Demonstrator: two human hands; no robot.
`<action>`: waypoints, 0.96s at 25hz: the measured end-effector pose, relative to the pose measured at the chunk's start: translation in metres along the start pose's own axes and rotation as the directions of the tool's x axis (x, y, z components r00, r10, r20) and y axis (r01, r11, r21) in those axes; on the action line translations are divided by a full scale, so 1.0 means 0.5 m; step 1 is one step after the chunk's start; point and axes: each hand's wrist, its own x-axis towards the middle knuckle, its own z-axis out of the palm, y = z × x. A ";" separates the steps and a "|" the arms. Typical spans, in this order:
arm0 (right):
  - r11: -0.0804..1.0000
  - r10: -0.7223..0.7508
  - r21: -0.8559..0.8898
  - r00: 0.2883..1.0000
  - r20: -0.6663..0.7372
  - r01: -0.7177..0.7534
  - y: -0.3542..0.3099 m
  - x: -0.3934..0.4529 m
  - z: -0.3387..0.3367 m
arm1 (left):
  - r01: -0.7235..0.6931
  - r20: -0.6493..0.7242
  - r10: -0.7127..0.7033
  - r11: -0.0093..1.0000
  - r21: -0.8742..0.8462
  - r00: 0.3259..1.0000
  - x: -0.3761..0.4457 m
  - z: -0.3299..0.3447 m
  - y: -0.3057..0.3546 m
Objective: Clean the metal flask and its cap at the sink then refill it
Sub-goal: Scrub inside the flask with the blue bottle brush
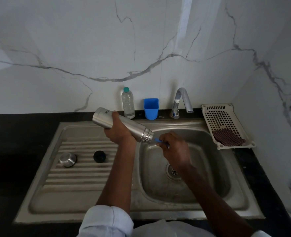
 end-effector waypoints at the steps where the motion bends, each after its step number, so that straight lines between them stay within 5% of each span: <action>1: 1.000 -0.025 -0.019 0.999 -0.029 0.024 -0.007 -0.004 0.006 | 0.003 0.010 -0.003 1.000 0.005 1.000 -0.005 0.000 -0.003; 3: 0.992 0.116 0.048 0.993 -0.011 -0.115 -0.024 0.006 0.015 | -0.005 0.051 0.005 1.000 0.008 0.999 -0.018 -0.002 -0.003; 5: 0.868 0.381 0.269 0.907 0.177 -0.417 -0.026 0.028 0.010 | -0.030 0.103 0.029 1.000 0.008 0.994 -0.014 0.000 0.001; 6: 0.821 0.391 0.330 0.881 0.267 -0.465 -0.024 0.031 0.004 | -0.041 0.121 0.040 0.999 0.007 0.992 -0.010 -0.001 0.004; 11: 0.977 0.111 0.159 0.976 0.189 -0.142 -0.038 0.010 -0.011 | -0.076 0.127 0.080 0.997 -0.034 0.989 -0.009 -0.008 0.008; 14: 0.982 0.188 -0.009 0.980 0.073 -0.187 -0.041 0.008 -0.005 | 0.079 0.258 -0.050 0.992 -0.103 0.965 -0.034 -0.016 -0.004; 17: 0.981 0.195 0.007 0.980 0.029 -0.195 -0.069 0.010 -0.003 | 0.162 0.284 -0.116 0.976 -0.143 0.952 -0.056 -0.005 0.004; 22: 0.979 0.201 -0.034 0.932 0.301 -0.200 0.011 0.046 -0.073 | 0.019 0.277 0.037 0.980 -0.198 0.960 -0.036 -0.008 0.052; 24: 0.952 0.284 0.019 0.906 0.314 -0.305 0.069 0.014 -0.113 | -0.022 0.288 0.092 0.971 -0.240 0.953 0.003 -0.020 0.080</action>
